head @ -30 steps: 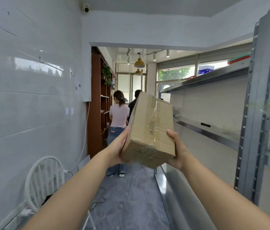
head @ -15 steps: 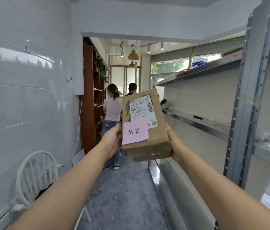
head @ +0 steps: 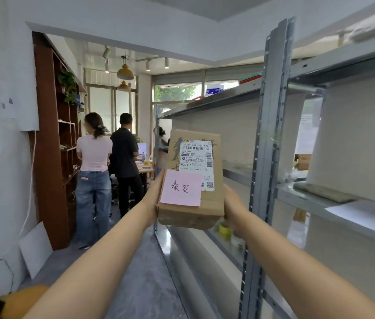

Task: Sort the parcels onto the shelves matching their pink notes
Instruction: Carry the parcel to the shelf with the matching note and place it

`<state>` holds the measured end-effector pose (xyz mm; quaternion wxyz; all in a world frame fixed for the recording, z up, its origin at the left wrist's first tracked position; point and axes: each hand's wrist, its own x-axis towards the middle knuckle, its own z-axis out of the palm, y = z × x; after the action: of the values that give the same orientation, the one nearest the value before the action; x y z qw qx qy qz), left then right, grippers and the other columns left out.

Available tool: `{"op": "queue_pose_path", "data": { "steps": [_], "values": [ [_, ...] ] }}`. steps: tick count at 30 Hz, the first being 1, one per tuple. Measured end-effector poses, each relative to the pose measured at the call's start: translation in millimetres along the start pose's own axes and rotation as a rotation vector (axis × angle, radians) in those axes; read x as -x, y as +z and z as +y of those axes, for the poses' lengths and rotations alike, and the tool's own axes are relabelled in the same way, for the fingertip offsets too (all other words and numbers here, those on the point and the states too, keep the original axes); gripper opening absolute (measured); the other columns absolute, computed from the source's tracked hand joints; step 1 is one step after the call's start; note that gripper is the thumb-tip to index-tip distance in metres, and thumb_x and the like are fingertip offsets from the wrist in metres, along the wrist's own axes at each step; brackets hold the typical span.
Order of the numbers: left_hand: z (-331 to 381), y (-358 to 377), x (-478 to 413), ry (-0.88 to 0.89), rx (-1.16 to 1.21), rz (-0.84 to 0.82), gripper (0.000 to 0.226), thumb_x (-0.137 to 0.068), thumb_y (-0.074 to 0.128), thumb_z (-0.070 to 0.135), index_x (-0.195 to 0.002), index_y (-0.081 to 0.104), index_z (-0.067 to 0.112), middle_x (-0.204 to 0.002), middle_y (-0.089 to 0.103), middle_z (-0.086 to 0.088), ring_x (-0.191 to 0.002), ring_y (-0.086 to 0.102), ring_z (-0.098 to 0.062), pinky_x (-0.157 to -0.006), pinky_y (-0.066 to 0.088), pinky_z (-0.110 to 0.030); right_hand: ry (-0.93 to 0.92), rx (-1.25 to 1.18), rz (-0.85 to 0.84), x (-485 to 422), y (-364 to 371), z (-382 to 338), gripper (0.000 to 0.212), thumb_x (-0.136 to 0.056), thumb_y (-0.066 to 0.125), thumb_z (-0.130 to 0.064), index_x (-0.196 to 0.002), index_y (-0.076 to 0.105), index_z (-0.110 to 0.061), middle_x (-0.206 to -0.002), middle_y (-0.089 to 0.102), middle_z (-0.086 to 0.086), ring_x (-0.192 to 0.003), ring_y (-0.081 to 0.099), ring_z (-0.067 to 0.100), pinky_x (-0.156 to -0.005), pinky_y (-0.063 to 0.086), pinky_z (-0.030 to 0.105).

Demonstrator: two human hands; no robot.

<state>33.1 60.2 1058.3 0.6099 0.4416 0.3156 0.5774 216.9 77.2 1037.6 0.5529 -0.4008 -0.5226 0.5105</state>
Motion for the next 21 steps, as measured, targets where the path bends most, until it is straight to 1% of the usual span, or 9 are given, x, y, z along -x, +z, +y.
{"op": "queue_pose_path", "data": {
  "steps": [2, 4, 5, 7, 10, 13, 15, 16, 21],
  "values": [
    [-9.4, 6.6, -8.0, -0.034, -0.112, -0.043, 0.038, -0.096, 0.04, 0.042, -0.103, 0.068, 0.017, -0.078, 0.077, -0.004, -0.067, 0.073, -0.018, -0.063, 0.055, -0.029, 0.043, -0.052, 0.038, 6.6, -9.8, -4.9, 0.032, -0.097, 0.041, -0.031, -0.077, 0.062, -0.017, -0.071, 0.072, 0.0, -0.059, 0.066, 0.014, -0.046, 0.049, 0.017],
    [-20.1, 14.2, -14.2, -0.069, -0.16, -0.081, 0.04, -0.097, 0.034, 0.038, -0.088, 0.067, 0.016, -0.066, 0.075, -0.003, -0.057, 0.071, -0.016, -0.052, 0.054, -0.024, 0.012, -0.068, 0.119, 11.7, -21.2, -8.9, 0.035, -0.1, 0.037, -0.027, -0.073, 0.057, -0.016, -0.051, 0.067, -0.006, -0.042, 0.062, 0.008, -0.039, 0.045, 0.013],
    [-25.8, 18.2, -16.8, -0.096, -0.178, -0.102, 0.041, -0.096, 0.033, 0.037, -0.084, 0.065, 0.015, -0.062, 0.074, -0.003, -0.053, 0.07, -0.016, -0.05, 0.052, -0.024, -0.006, -0.059, 0.162, 17.3, -25.9, -9.6, 0.034, -0.1, 0.037, -0.027, -0.075, 0.057, -0.017, -0.048, 0.066, -0.008, -0.04, 0.061, 0.006, -0.038, 0.045, 0.013],
    [-35.8, 28.0, -21.0, -0.136, -0.187, -0.15, 0.042, -0.096, 0.032, 0.036, -0.079, 0.063, 0.014, -0.057, 0.072, -0.003, -0.049, 0.068, -0.016, -0.047, 0.05, -0.023, -0.05, -0.046, 0.251, 32.8, -33.0, -9.1, 0.031, -0.101, 0.037, -0.029, -0.082, 0.06, -0.019, -0.053, 0.069, -0.01, -0.046, 0.065, 0.005, -0.042, 0.048, 0.015],
    [-48.6, 53.8, -21.9, -0.179, -0.165, -0.271, 0.04, -0.099, 0.033, 0.032, -0.079, 0.061, 0.012, -0.053, 0.071, -0.002, -0.043, 0.067, -0.015, -0.038, 0.049, -0.017, -0.091, -0.03, 0.376, 57.7, -49.9, -7.9, 0.033, -0.099, 0.037, -0.036, -0.089, 0.064, -0.021, -0.069, 0.073, -0.005, -0.068, 0.068, 0.013, -0.059, 0.053, 0.025],
    [-60.0, 87.2, -8.8, -0.21, -0.174, -0.413, 0.04, -0.099, 0.032, 0.031, -0.082, 0.063, 0.012, -0.054, 0.071, -0.002, -0.043, 0.067, -0.015, -0.037, 0.049, -0.017, -0.069, 0.013, 0.52, 96.7, -67.9, -18.3, 0.035, -0.098, 0.037, -0.037, -0.084, 0.066, -0.023, -0.075, 0.075, -0.005, -0.079, 0.065, 0.016, -0.073, 0.05, 0.03],
    [-67.0, 108.9, 1.7, -0.233, -0.171, -0.453, 0.04, -0.098, 0.032, 0.031, -0.082, 0.062, 0.011, -0.054, 0.071, -0.003, -0.043, 0.067, -0.016, -0.039, 0.05, -0.019, -0.077, 0.048, 0.612, 126.3, -79.2, -28.0, 0.038, -0.097, 0.035, -0.04, -0.087, 0.067, -0.021, -0.089, 0.073, -0.001, -0.087, 0.064, 0.019, -0.084, 0.048, 0.033],
    [-71.5, 120.3, 6.0, -0.247, -0.166, -0.48, 0.04, -0.098, 0.031, 0.031, -0.082, 0.062, 0.011, -0.053, 0.071, -0.004, -0.043, 0.067, -0.017, -0.039, 0.05, -0.019, -0.076, 0.061, 0.643, 140.8, -87.8, -32.0, 0.041, -0.097, 0.032, -0.042, -0.09, 0.067, -0.02, -0.092, 0.073, 0.0, -0.089, 0.064, 0.021, -0.084, 0.047, 0.034],
    [-87.9, 187.3, 47.4, -0.248, -0.17, -0.676, 0.042, -0.1, 0.027, 0.03, -0.078, 0.058, 0.013, -0.049, 0.069, -0.002, -0.04, 0.065, -0.016, -0.039, 0.048, -0.018, -0.122, 0.043, 0.82, 218.4, -122.6, -60.3, 0.046, -0.097, 0.028, -0.041, -0.075, 0.064, -0.021, -0.059, 0.072, -0.008, -0.072, 0.061, 0.016, -0.07, 0.044, 0.029]
  ]
}}
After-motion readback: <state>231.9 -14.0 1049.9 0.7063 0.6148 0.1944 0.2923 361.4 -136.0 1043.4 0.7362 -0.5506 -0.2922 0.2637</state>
